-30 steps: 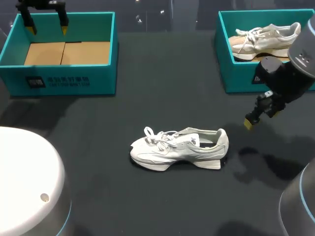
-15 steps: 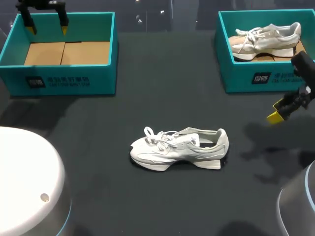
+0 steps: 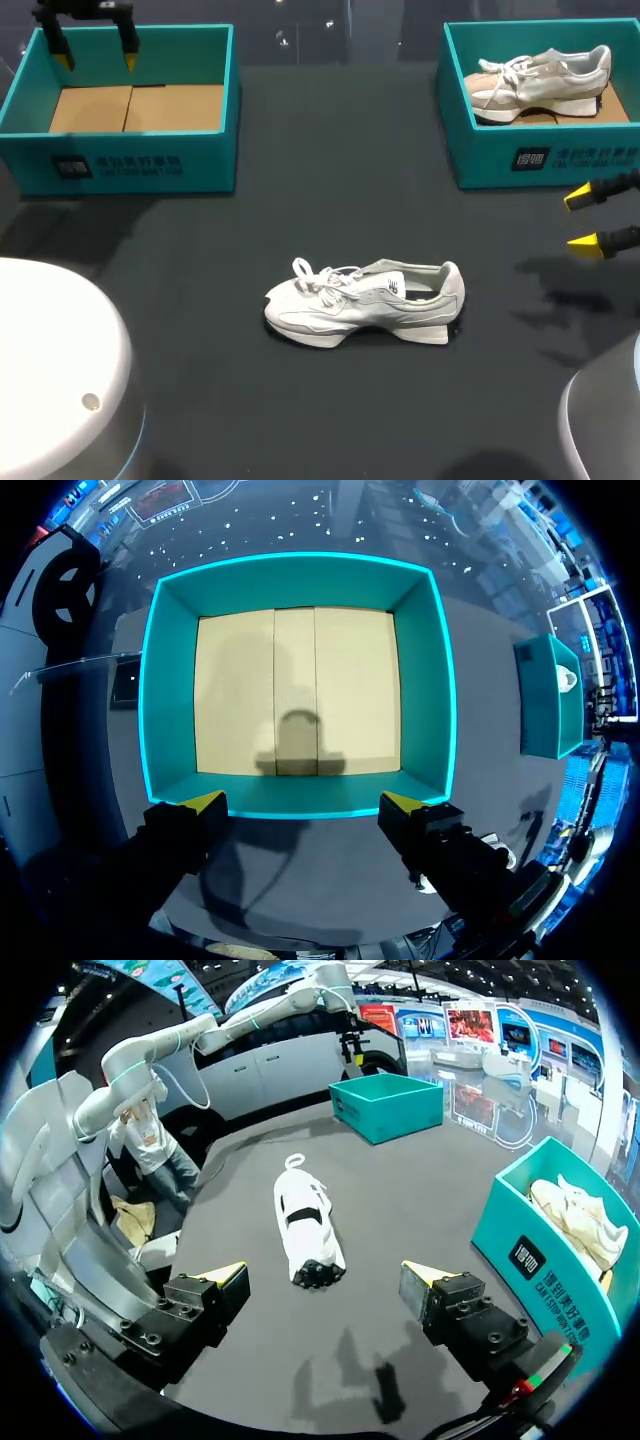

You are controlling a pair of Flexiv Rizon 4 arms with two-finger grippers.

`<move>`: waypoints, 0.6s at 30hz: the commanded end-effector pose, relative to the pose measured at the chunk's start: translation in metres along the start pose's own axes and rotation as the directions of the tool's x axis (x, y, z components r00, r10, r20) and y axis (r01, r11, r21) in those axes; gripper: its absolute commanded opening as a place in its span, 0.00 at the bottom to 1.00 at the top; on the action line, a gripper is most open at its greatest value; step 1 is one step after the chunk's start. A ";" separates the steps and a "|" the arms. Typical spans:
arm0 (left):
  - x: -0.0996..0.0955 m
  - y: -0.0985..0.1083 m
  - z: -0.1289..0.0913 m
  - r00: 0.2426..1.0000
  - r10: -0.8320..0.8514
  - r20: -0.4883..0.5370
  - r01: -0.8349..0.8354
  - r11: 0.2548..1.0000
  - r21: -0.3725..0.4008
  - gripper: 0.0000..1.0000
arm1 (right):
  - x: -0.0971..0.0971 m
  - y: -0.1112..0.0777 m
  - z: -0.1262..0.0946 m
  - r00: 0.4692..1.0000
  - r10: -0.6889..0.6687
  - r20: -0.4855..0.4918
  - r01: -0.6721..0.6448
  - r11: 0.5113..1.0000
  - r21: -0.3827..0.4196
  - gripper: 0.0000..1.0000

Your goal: Take the shoe out of the shoebox, open the shoe tongue, remove and reinsert the insole, then place the shoe into the shoebox

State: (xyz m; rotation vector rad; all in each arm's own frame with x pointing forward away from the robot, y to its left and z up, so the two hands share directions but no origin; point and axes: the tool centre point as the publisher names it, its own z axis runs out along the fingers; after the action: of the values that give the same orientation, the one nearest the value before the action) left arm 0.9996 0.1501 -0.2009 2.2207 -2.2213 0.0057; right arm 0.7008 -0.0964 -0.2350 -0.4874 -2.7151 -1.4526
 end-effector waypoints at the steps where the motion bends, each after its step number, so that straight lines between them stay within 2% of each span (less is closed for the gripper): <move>1: 0.000 0.000 0.000 1.000 0.000 0.001 0.000 1.000 -0.001 1.00 | 0.001 -0.012 -0.004 0.999 -0.015 -0.031 0.004 0.946 -0.325 1.00; 14: 0.000 0.000 0.000 1.000 0.000 0.001 0.000 1.000 -0.001 1.00 | 0.001 -0.012 -0.004 0.999 -0.015 -0.031 0.004 0.946 -0.325 1.00; 18: 0.000 0.000 0.000 1.000 0.000 0.001 0.000 1.000 -0.001 1.00 | -0.001 -0.017 -0.009 0.999 -0.046 0.001 0.045 0.956 -0.290 1.00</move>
State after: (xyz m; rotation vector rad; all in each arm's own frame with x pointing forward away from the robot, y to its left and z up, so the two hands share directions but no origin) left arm 0.9996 0.1501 -0.2009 2.2206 -2.2213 0.0057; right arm 0.6987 -0.1100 -0.2480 -0.4249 -2.5065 -1.8973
